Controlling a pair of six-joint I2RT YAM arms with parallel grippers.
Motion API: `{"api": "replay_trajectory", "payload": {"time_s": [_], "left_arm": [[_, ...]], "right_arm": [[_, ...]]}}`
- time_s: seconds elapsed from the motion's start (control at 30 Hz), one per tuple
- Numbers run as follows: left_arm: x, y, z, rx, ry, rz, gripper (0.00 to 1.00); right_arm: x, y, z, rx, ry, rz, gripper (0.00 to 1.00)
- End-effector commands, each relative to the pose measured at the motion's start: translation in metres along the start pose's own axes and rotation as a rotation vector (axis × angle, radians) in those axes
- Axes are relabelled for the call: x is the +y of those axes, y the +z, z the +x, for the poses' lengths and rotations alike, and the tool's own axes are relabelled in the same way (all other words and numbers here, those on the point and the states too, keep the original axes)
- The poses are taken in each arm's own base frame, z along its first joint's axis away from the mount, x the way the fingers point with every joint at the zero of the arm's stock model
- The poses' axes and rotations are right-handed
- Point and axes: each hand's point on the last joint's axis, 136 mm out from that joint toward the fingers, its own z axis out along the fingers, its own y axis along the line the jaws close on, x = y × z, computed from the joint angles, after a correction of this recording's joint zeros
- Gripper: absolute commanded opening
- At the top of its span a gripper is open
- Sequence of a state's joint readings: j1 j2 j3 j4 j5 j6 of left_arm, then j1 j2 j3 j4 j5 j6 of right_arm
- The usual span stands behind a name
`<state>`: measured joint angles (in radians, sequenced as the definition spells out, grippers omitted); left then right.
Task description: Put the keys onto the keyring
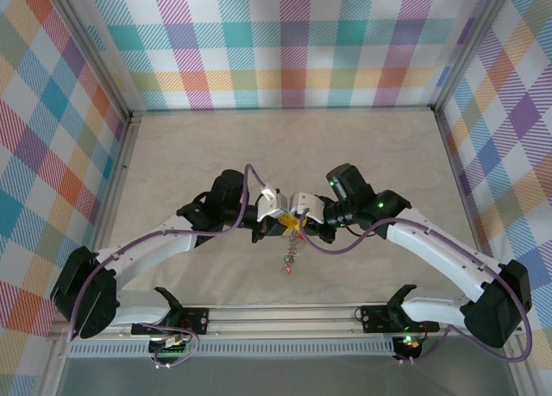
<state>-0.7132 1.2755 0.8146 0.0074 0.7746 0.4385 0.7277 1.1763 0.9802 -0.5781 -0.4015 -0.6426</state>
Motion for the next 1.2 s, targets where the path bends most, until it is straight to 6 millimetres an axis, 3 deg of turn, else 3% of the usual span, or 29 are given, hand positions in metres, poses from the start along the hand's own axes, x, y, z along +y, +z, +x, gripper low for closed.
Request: {"api": "replay_trajectory", "payload": {"time_s": [0.0,0.37,0.8,1.0,1.17], "left_arm": [[-0.008,0.0,-0.025,-0.059,0.05,0.034,0.0],[-0.013,-0.006,-0.044,-0.133,0.051,0.051,0.0],[-0.016,-0.009,-0.05,-0.172,0.055,0.06,0.0],[-0.01,-0.011,-0.054,-0.198,0.053,0.02,0.0],[-0.004,-0.013,-0.058,-0.233,0.036,-0.009,0.0]], "right_arm": [[0.002,-0.007,-0.013,-0.076,-0.026,0.012,0.11],[0.003,-0.026,-0.005,-0.162,0.024,0.053,0.2],[0.005,-0.017,-0.017,-0.233,0.042,-0.006,0.17],[0.007,-0.013,-0.017,-0.243,0.051,-0.037,0.09],[0.008,-0.01,-0.009,-0.225,0.059,-0.031,0.17]]}}
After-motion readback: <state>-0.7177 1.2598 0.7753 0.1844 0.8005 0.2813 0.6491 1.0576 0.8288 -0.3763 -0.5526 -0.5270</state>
